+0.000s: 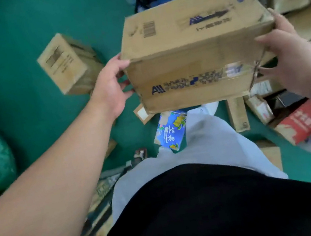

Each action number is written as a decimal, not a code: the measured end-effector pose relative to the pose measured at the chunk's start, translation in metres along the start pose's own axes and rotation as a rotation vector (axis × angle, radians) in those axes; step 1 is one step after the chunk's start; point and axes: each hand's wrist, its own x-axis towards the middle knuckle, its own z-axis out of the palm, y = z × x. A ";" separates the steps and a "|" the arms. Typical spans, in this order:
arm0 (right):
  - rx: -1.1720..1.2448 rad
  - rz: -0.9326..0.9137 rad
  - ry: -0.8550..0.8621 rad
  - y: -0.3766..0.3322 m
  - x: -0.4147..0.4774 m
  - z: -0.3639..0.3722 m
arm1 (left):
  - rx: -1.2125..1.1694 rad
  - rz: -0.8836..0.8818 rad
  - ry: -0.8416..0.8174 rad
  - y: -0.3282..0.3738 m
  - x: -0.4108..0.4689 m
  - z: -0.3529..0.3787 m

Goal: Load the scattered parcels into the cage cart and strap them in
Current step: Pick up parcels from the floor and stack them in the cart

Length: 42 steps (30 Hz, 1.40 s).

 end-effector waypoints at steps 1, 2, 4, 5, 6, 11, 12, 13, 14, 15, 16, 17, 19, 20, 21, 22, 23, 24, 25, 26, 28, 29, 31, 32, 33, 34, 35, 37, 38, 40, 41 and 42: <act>-0.005 -0.002 -0.023 0.001 -0.011 0.011 | -0.033 0.011 0.011 -0.010 -0.020 -0.012; -0.016 -0.007 -0.034 0.003 -0.022 0.019 | -0.060 0.012 0.013 -0.020 -0.036 -0.021; -0.056 -0.044 -0.074 0.011 -0.042 0.037 | -0.116 0.010 0.026 -0.046 -0.069 -0.043; -0.078 -0.049 -0.081 0.016 -0.054 0.046 | -0.133 0.008 0.027 -0.059 -0.084 -0.052; -0.104 -0.062 -0.088 0.023 -0.067 0.056 | -0.145 0.020 0.034 -0.075 -0.100 -0.064; -0.224 -0.134 -0.099 0.068 -0.141 0.089 | -0.155 0.129 0.100 -0.177 -0.188 -0.102; -0.237 -0.145 -0.102 0.074 -0.158 0.094 | -0.179 0.153 0.128 -0.198 -0.207 -0.107; -0.248 -0.142 -0.096 0.080 -0.174 0.099 | -0.209 0.155 0.155 -0.219 -0.226 -0.113; -0.253 -0.145 -0.095 0.086 -0.191 0.102 | -0.242 0.149 0.177 -0.239 -0.246 -0.118; -0.259 -0.148 -0.092 0.091 -0.204 0.103 | -0.275 0.148 0.187 -0.256 -0.265 -0.122; -0.266 -0.155 -0.118 0.095 -0.220 0.106 | -0.310 0.160 0.199 -0.274 -0.285 -0.127; -0.272 -0.161 -0.172 0.098 -0.235 0.109 | -0.357 0.187 0.216 -0.290 -0.306 -0.133; -0.265 -0.134 -0.285 0.106 -0.257 0.115 | -0.464 0.201 0.228 -0.315 -0.337 -0.138; -0.261 -0.113 -0.365 0.112 -0.271 0.122 | -0.519 0.196 0.231 -0.331 -0.354 -0.138; -0.265 -0.087 -0.424 0.120 -0.278 0.125 | -0.567 0.185 0.218 -0.343 -0.363 -0.136; -0.294 -0.060 -0.478 0.129 -0.285 0.129 | -0.606 0.181 0.222 -0.358 -0.373 -0.131; -0.337 -0.034 -0.515 0.144 -0.291 0.133 | -0.631 0.174 0.266 -0.377 -0.384 -0.125; -0.382 -0.016 -0.559 0.159 -0.298 0.140 | -0.657 0.149 0.340 -0.399 -0.399 -0.121; -0.421 0.004 -0.565 0.169 -0.303 0.142 | -0.695 0.104 0.389 -0.416 -0.409 -0.114; -0.458 0.024 -0.579 0.180 -0.309 0.149 | -0.748 0.043 0.429 -0.435 -0.423 -0.109; -0.546 0.058 -0.556 0.205 -0.323 0.156 | -0.816 -0.075 0.468 -0.476 -0.452 -0.101; -0.577 0.084 -0.540 0.215 -0.333 0.157 | -0.823 -0.120 0.489 -0.494 -0.465 -0.100; -0.611 0.101 -0.529 0.229 -0.359 0.160 | -0.842 -0.157 0.554 -0.528 -0.493 -0.099; -0.630 0.086 -0.548 0.232 -0.375 0.164 | -0.858 -0.149 0.579 -0.538 -0.508 -0.099; -0.641 0.077 -0.577 0.237 -0.386 0.170 | -0.877 -0.142 0.597 -0.549 -0.522 -0.101; -0.651 0.065 -0.593 0.240 -0.402 0.177 | -0.902 -0.133 0.617 -0.560 -0.535 -0.103; -0.670 0.061 -0.608 0.243 -0.416 0.186 | -0.930 -0.119 0.627 -0.571 -0.548 -0.105; -0.745 0.065 -0.647 0.259 -0.439 0.206 | -0.978 -0.094 0.656 -0.597 -0.572 -0.110; -0.764 0.093 -0.690 0.271 -0.450 0.217 | -1.007 -0.086 0.673 -0.610 -0.582 -0.114; -0.772 0.154 -0.785 0.304 -0.448 0.235 | -1.070 -0.082 0.732 -0.638 -0.601 -0.124; -0.781 0.177 -0.797 0.319 -0.450 0.247 | -1.093 -0.078 0.760 -0.651 -0.612 -0.129; -0.801 0.184 -0.805 0.333 -0.465 0.268 | -1.114 -0.065 0.780 -0.669 -0.625 -0.139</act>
